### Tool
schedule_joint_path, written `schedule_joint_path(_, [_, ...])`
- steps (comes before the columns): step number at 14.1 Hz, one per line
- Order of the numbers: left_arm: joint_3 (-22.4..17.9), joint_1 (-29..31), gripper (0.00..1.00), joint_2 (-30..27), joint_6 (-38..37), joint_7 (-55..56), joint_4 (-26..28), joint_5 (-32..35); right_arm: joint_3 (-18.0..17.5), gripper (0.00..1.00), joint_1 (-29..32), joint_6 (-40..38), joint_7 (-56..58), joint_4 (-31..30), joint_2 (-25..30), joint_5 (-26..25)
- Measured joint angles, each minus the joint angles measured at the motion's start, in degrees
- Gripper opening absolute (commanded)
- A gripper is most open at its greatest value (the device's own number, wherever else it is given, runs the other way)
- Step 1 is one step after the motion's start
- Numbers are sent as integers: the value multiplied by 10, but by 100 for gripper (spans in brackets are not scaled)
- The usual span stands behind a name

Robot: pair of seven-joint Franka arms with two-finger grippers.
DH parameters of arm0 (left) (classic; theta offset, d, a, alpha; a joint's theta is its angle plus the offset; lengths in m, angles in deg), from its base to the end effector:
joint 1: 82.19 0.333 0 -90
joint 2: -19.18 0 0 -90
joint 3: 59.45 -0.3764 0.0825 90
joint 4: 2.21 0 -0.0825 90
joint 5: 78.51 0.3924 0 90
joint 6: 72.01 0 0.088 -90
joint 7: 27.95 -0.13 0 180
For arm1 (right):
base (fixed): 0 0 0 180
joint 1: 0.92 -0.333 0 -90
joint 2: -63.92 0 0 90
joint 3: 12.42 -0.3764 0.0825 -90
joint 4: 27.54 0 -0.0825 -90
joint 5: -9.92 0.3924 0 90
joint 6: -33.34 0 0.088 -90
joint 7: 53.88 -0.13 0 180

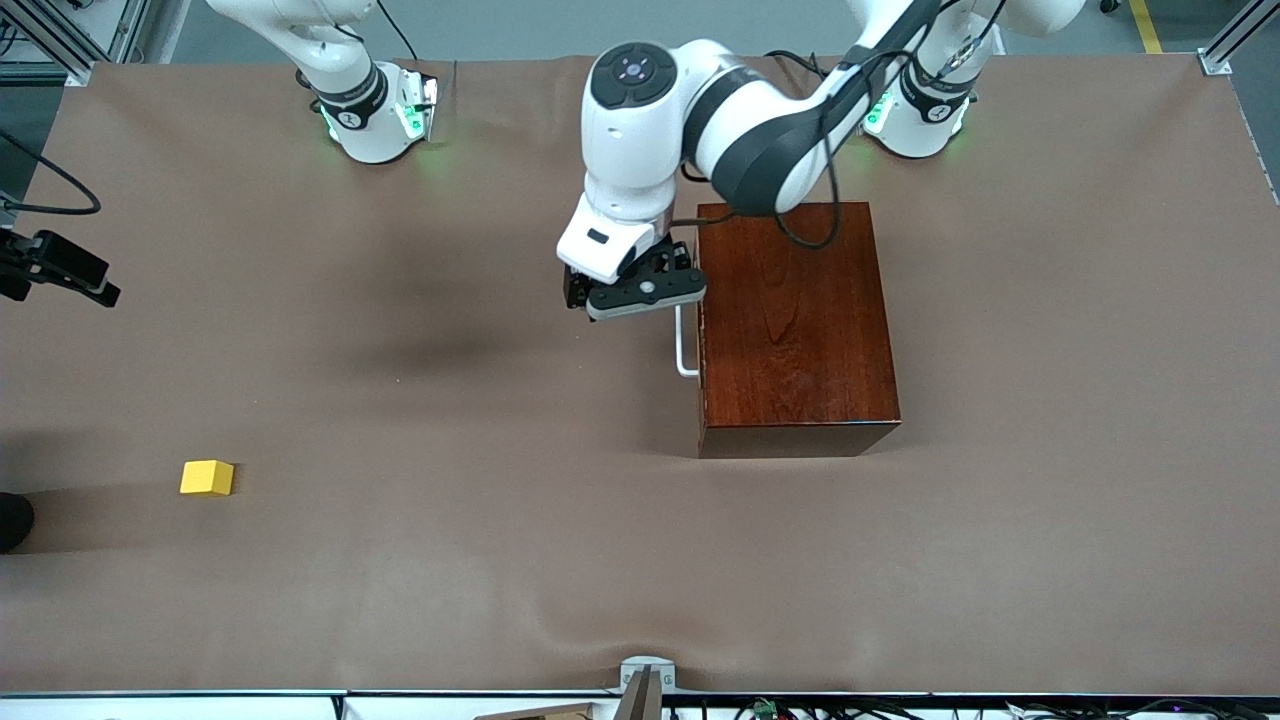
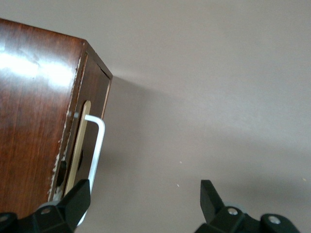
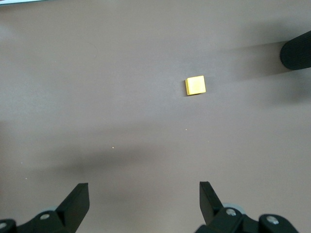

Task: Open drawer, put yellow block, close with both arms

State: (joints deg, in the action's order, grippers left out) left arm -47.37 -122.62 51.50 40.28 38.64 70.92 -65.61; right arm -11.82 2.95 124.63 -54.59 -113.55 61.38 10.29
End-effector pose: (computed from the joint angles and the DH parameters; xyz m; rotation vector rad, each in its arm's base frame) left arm 0.5170 -0.5760 0.4702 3.0546 0.3268 0.2398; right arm 0.5817 -0.0445 0.6721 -3.1331 0.1417 -0.0753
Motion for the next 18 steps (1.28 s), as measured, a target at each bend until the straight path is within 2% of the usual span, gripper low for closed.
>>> schedule_joint_path(4, [-32,-57,100,32,0,1,0,7,-1,100,0,0,0,0,0,0])
schedule_joint_path(9, [-42,-65,100,61,0,1,0,12,-3,100,0,1,0,0,0,0])
schedule_joint_path(12, [-47,-79,100,75,-3,1,0,41,-4,100,-1,1,0,0,0,0])
schedule_joint_path(18, [-66,-101,100,81,-77,2,-1,44,-5,100,-2,1,0,0,0,0])
